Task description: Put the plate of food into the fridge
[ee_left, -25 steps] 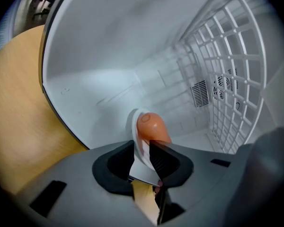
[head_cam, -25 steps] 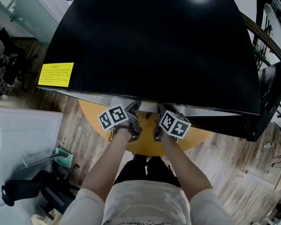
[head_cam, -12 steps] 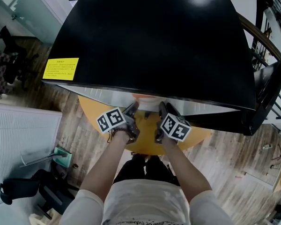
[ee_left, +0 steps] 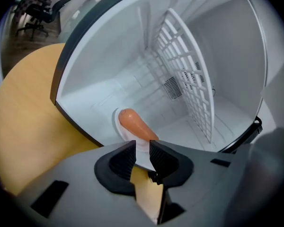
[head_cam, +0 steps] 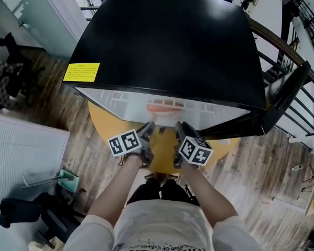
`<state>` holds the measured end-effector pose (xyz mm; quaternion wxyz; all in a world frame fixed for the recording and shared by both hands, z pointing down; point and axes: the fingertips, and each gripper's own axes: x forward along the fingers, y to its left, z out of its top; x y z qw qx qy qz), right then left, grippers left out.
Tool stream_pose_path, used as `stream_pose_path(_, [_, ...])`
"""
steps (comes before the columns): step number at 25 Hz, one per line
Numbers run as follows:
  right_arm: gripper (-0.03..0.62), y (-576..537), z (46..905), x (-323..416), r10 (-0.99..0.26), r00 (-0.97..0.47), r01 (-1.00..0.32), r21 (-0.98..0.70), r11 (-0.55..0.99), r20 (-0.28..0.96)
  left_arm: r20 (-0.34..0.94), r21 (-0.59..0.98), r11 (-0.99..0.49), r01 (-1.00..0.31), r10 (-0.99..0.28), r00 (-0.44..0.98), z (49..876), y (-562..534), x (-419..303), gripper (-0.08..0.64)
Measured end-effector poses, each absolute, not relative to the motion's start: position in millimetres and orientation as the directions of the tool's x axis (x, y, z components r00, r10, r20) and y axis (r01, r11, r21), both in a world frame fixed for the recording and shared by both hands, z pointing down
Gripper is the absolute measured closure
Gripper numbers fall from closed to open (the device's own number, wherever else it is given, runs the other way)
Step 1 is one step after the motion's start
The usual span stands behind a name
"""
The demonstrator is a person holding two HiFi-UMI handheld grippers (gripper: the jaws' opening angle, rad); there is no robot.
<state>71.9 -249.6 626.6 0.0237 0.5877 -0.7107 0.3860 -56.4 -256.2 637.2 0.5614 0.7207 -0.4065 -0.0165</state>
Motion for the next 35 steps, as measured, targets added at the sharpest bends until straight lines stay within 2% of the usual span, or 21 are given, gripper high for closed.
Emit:
stream_pose_path(3, [0.526, -237, 608, 69, -0.826, -0.324, -0.874, -0.480, 0.074, 0.462, 0.427, 0.790, -0.105, -0.605, -0.614, 0.664, 616, -245, -54, 0.472])
stream_pose_path(5, [0.540, -229, 593, 68, -0.836, -0.329, -0.892, -0.436, 0.123, 0.439, 0.428, 0.747, -0.164, -0.644, -0.623, 0.655, 602, -239, -55, 0.495])
stream_pose_path(12, [0.560, -199, 537, 57, -0.837, -0.400, -0.910, -0.270, 0.315, 0.373, 0.431, 0.500, -0.447, -0.742, -0.615, 0.661, 545, -202, -51, 0.534])
stream_pose_path(16, [0.561, -175, 524, 61, -0.822, -0.429, -0.898, -0.278, 0.342, 0.374, 0.417, 0.413, -0.530, -0.741, -0.613, 0.671, 526, -177, -42, 0.535])
stream_pose_path(20, [0.562, -153, 517, 60, -0.804, -0.448, -0.888, -0.296, 0.351, 0.391, 0.426, 0.346, -0.553, -0.758, -0.627, 0.653, 516, -151, -37, 0.535])
stream_pose_path(26, [0.563, -118, 512, 56, -0.778, -0.465, -0.883, -0.284, 0.374, 0.423, 0.436, 0.332, -0.564, -0.756, -0.619, 0.653, 511, -105, -28, 0.535])
stream_pose_path(31, [0.561, -101, 511, 47, -0.776, -0.461, -0.887, -0.252, 0.387, 0.431, 0.457, 0.375, -0.502, -0.779, -0.631, 0.627, 521, -86, -36, 0.535])
stream_pose_path(35, [0.561, -87, 519, 31, -0.761, -0.479, -0.878, -0.267, 0.398, 0.439, 0.458, 0.340, -0.487, -0.805, -0.662, 0.594, 521, -80, -42, 0.535])
